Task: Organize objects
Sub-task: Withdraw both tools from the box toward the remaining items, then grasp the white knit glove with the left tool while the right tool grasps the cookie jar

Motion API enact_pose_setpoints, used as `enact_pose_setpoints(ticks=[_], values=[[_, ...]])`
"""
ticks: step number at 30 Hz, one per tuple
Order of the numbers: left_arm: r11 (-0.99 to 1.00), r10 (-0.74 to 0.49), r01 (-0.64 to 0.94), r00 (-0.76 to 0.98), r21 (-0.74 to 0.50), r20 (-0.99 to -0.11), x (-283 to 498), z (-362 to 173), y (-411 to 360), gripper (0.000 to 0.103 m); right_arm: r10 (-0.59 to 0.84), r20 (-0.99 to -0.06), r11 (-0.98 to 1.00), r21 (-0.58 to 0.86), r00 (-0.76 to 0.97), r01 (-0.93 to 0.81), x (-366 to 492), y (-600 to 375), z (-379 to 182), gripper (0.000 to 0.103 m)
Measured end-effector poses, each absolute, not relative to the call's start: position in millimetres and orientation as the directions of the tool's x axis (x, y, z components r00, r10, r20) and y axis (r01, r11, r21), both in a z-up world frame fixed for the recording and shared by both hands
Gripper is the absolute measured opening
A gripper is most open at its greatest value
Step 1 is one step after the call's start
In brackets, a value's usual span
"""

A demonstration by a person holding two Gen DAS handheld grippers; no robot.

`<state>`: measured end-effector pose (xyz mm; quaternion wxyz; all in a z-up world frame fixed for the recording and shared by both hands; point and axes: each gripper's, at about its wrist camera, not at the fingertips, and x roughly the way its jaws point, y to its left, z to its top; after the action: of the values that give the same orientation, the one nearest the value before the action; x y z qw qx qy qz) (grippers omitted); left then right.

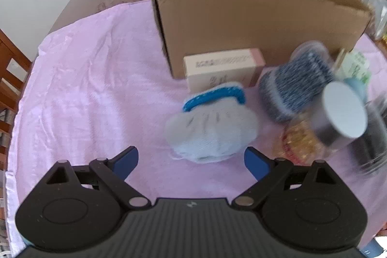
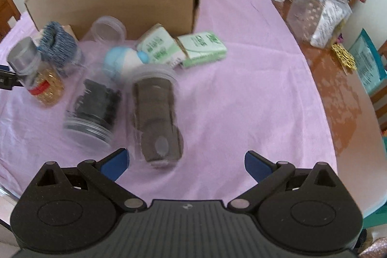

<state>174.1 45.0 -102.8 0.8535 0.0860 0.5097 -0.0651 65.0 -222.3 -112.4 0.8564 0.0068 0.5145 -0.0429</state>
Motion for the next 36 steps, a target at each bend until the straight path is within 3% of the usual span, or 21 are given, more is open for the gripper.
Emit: enact_pose_setpoints(ticks=[14, 22, 27, 36], values=[[0.987, 0.029, 0.126, 0.455, 0.096, -0.890, 179, -106, 78, 0.096, -0.145, -0.889, 0.978, -0.062, 0.435, 0.199, 77, -269, -123, 0.103], [0.971, -0.052, 0.234, 0.441, 0.059, -0.896, 169, -93, 65, 0.096, -0.007, -0.895, 0.982, 0.078, 0.447, 0.171, 76, -256, -105, 0.103], [0.962, -0.092, 0.269, 0.472, 0.044, -0.877, 177, -86, 59, 0.096, 0.007, -0.857, 0.975, 0.120, 0.516, 0.187, 93, -242, -86, 0.103], [0.950, -0.106, 0.307, 0.476, 0.052, -0.873, 191, -96, 51, 0.096, -0.111, -0.842, 0.971, 0.020, 0.528, 0.237, 130, -225, -94, 0.103]])
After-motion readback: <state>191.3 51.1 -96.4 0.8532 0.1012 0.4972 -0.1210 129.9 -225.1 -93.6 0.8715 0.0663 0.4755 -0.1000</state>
